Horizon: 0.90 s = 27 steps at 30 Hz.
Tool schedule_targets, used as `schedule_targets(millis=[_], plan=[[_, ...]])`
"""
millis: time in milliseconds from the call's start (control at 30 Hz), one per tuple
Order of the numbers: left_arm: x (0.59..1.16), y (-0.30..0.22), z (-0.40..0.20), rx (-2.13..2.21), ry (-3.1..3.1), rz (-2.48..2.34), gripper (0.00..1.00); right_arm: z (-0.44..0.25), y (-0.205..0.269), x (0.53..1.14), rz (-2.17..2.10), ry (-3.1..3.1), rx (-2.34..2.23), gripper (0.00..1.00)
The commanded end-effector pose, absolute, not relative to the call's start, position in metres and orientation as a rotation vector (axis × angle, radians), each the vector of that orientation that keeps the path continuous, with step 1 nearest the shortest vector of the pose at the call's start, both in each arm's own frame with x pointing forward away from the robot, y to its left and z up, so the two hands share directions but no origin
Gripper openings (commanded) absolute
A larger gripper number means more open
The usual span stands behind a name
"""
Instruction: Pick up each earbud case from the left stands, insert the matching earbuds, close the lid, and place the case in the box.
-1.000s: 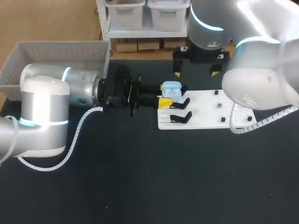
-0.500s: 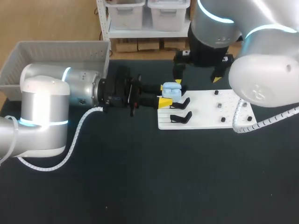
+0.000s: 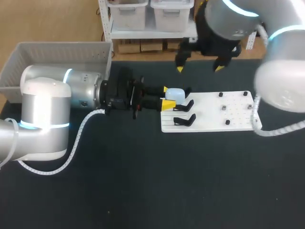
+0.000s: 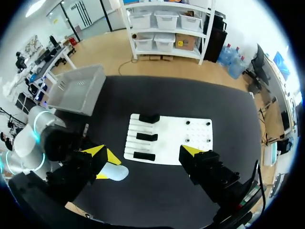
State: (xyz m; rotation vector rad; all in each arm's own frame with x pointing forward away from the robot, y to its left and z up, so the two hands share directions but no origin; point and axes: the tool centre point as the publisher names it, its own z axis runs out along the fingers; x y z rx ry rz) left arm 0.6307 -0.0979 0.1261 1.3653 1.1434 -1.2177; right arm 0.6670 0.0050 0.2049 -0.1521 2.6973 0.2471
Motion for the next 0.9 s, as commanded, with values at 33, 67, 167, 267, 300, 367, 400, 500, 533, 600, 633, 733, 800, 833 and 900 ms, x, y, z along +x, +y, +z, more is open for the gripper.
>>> schedule_targets(millis=[33, 67, 167, 267, 300, 367, 400, 500, 533, 600, 633, 733, 800, 833, 900], plan=[[0.629, -0.083, 0.136, 1.326, 1.21, -1.185, 0.0, 0.222, -0.023, 0.632, 0.415, 2.329, -0.204, 1.0], [0.629, -0.077, 0.14, 1.308, 1.243, -1.17, 0.0, 0.224, -0.025, 0.63, 0.421, 2.325, -0.207, 1.0], [0.63, -0.054, 0.152, 1.239, 1.323, -1.145, 0.0, 0.224, -0.03, 0.623, 0.446, 2.354, -0.217, 1.0], [0.627, -0.032, 0.167, 1.221, 1.375, -1.087, 0.0, 0.223, -0.032, 0.618, 0.465, 2.372, -0.222, 1.0], [0.627, -0.025, 0.172, 1.218, 1.382, -1.057, 0.0, 0.223, -0.032, 0.618, 0.465, 2.372, -0.222, 1.0], [0.629, -0.006, 0.182, 1.203, 1.411, -0.993, 0.0, 0.223, -0.032, 0.618, 0.465, 2.372, -0.222, 1.0], [0.632, 0.005, 0.186, 1.187, 1.424, -0.961, 0.0, 0.223, -0.032, 0.618, 0.465, 2.372, -0.222, 1.0], [0.646, 0.04, 0.19, 1.1, 1.488, -0.884, 0.0, 0.223, -0.032, 0.618, 0.465, 2.372, -0.222, 1.0], [0.651, 0.052, 0.19, 1.084, 1.505, -0.855, 0.0, 0.223, -0.032, 0.618, 0.465, 2.372, -0.222, 1.0], [0.663, 0.073, 0.189, 1.034, 1.553, -0.802, 0.0, 0.223, -0.032, 0.618, 0.465, 2.372, -0.222, 1.0], [0.669, 0.084, 0.189, 1.034, 1.566, -0.778, 0.0, 0.223, -0.032, 0.618, 0.465, 2.372, -0.222, 1.0], [0.685, 0.11, 0.189, 0.997, 1.619, -0.703, 0.0, 0.223, -0.032, 0.618, 0.465, 2.372, -0.222, 1.0], [0.696, 0.129, 0.19, 0.955, 1.637, -0.671, 0.0, 0.223, -0.032, 0.618, 0.465, 2.372, -0.222, 1.0], [0.703, 0.138, 0.189, 0.943, 1.645, -0.66, 0.0, 0.223, -0.032, 0.618, 0.465, 2.372, -0.222, 1.0], [0.716, 0.156, 0.186, 0.918, 1.683, -0.609, 0.0, 0.223, -0.032, 0.618, 0.465, 2.372, -0.222, 1.0]])
